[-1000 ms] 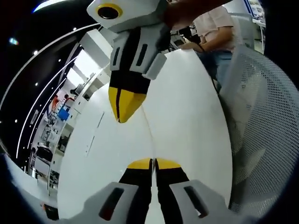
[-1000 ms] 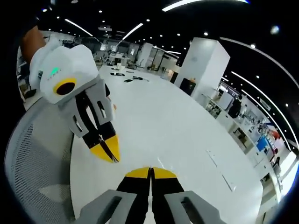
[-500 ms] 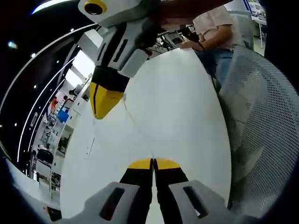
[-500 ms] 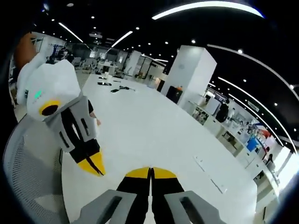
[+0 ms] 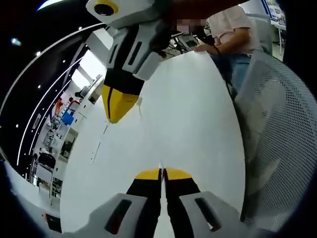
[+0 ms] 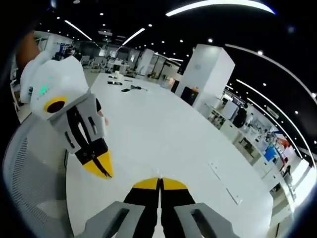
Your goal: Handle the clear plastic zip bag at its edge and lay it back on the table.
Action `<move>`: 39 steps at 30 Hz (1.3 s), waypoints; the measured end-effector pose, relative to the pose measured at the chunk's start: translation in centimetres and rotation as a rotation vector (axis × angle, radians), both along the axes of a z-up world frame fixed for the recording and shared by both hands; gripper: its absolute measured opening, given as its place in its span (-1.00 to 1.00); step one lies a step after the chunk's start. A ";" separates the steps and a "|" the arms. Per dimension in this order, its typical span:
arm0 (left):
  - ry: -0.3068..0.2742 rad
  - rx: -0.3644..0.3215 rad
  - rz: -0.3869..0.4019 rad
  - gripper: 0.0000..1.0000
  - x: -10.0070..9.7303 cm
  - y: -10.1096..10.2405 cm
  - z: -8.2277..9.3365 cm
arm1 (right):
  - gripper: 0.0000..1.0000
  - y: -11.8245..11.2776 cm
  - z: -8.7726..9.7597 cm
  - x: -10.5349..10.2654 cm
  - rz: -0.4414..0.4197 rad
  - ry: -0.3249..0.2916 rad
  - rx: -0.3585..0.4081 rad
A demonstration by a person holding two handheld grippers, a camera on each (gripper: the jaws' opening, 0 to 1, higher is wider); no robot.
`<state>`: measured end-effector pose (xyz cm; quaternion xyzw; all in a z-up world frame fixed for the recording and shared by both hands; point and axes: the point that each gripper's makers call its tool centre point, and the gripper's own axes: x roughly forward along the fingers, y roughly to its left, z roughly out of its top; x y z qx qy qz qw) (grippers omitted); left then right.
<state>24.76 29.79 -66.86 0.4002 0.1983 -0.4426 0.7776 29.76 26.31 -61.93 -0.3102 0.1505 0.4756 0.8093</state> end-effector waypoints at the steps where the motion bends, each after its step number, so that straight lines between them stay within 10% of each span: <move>1: 0.007 -0.003 0.002 -1.00 0.0 0.1 -0.2 | -1.00 -0.1 -0.4 -0.1 0.004 0.004 -0.014; 39: 0.117 -0.044 0.158 -1.00 -1.3 6.0 -3.0 | -1.00 -1.6 -8.3 1.8 0.035 0.067 -0.263</move>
